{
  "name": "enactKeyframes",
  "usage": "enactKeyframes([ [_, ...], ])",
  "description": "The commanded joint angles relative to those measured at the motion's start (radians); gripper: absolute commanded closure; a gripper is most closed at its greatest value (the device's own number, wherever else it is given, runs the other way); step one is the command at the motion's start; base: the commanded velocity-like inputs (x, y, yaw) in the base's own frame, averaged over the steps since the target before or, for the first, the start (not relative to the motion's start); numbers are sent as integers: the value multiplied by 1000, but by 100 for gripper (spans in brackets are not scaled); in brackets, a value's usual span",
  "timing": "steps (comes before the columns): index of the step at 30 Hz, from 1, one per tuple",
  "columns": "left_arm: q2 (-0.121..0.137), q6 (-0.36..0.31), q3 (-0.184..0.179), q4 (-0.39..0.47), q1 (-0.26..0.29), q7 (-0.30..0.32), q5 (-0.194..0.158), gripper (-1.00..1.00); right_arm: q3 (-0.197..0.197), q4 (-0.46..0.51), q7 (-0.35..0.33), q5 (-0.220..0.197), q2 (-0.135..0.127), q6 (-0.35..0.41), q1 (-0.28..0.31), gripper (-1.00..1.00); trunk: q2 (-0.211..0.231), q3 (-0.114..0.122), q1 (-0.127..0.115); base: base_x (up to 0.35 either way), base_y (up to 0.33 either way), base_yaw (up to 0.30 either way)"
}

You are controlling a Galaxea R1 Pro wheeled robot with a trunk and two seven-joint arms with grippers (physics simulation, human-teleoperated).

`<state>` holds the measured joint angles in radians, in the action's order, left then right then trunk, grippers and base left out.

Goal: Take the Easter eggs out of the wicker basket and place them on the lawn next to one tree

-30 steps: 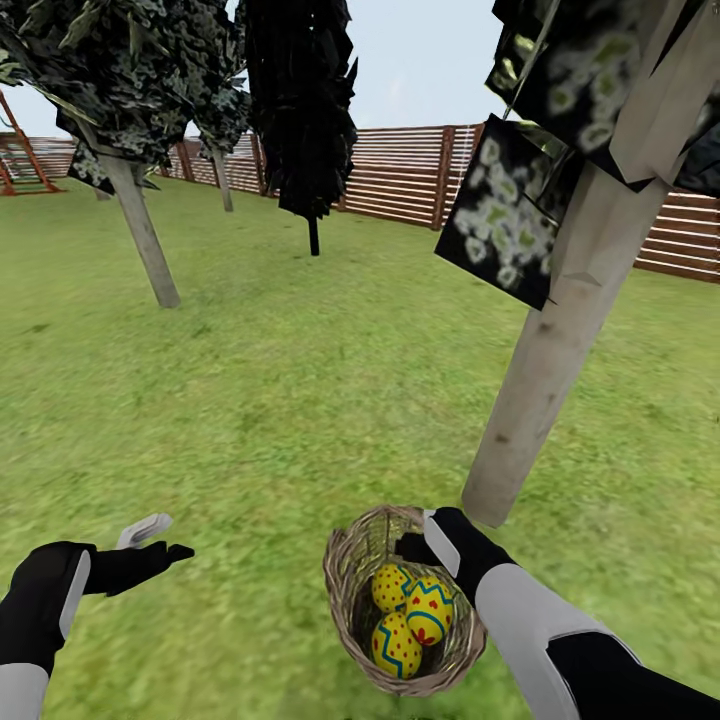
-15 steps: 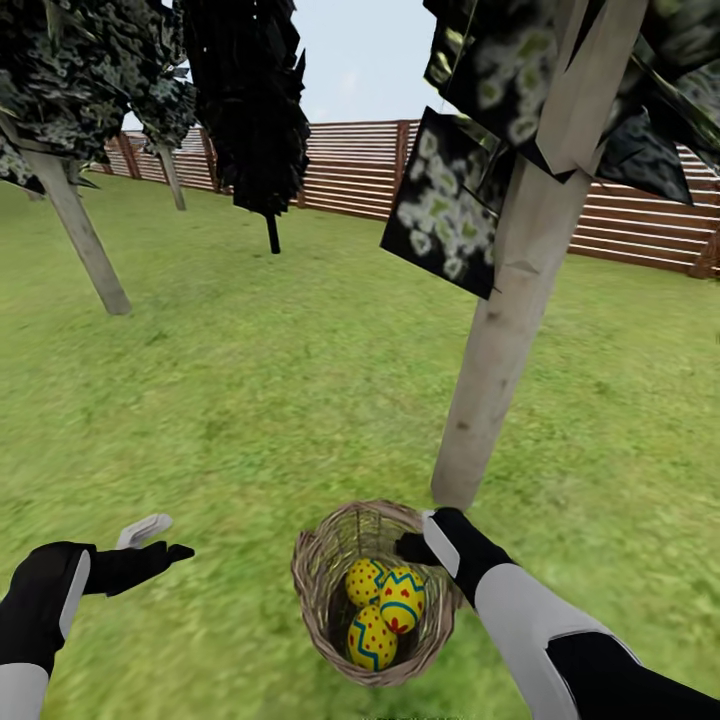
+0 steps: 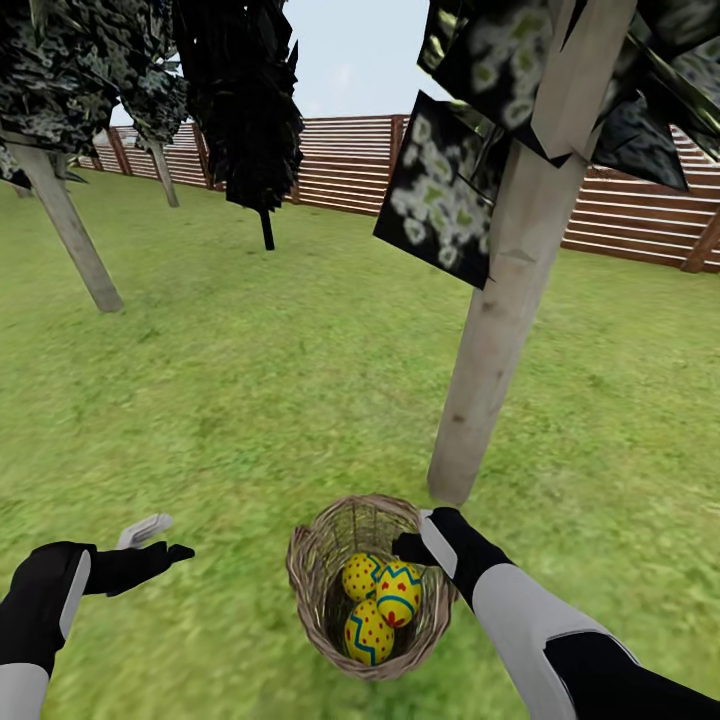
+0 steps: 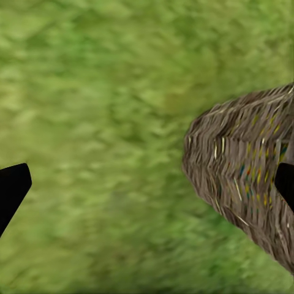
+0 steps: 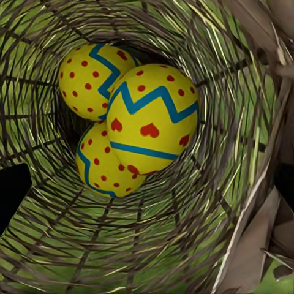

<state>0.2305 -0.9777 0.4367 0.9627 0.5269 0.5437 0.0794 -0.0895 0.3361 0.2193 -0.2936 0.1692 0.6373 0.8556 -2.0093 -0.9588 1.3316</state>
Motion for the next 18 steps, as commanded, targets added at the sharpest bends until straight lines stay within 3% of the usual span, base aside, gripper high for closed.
enactKeyframes([
  [1,0,-4,2,1,1,9,8,-100,-9,2,8,-10,-1,4,0,-100,-8,-4,4,0,0,0],
  [18,-1,-2,2,1,1,7,8,-100,-15,22,8,-5,0,-22,2,-100,-127,-57,69,0,0,0],
])
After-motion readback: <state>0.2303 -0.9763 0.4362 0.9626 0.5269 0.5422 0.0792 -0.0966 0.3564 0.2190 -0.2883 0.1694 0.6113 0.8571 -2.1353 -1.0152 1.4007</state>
